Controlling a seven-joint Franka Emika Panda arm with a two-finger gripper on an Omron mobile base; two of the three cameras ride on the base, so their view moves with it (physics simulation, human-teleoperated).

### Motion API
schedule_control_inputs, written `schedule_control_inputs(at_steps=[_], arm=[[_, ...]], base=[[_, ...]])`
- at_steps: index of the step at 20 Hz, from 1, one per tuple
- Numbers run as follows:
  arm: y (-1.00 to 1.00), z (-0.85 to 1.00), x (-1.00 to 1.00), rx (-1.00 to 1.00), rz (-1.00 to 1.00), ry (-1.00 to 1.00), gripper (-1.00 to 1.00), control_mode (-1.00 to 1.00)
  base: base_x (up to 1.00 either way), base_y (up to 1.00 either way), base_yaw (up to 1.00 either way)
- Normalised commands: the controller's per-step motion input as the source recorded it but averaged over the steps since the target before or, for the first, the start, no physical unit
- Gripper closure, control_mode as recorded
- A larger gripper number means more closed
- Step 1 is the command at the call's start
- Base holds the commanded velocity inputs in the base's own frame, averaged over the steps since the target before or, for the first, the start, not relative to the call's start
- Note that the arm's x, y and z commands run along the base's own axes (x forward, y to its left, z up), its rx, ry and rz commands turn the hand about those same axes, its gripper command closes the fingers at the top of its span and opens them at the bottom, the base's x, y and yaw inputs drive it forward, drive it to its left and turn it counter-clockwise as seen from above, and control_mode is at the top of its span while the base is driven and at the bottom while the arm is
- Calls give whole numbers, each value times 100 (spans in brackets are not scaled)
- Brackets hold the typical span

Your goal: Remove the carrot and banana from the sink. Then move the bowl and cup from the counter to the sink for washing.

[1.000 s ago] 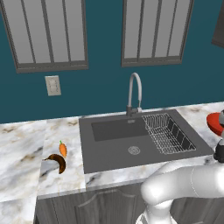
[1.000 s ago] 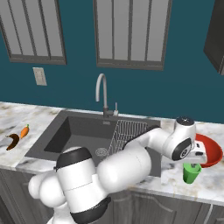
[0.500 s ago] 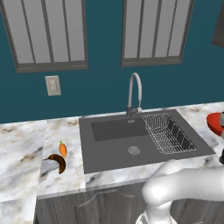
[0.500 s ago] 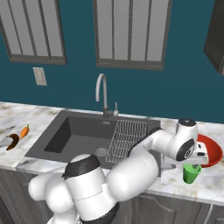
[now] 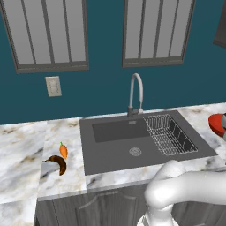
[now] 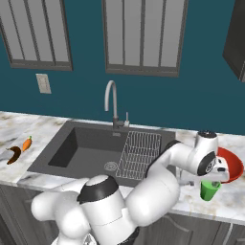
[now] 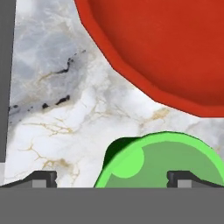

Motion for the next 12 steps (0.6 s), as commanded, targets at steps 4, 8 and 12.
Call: schedule_control_inputs(at_steps=[4, 8, 12], arm=[[0, -13, 0, 3, 0, 10, -100, -100], [0, -12, 0, 4, 0, 5, -100, -100], [0, -2, -4, 7, 0, 2, 100, -100]], base=[[0, 0, 0], [0, 0, 0], [0, 0, 0]])
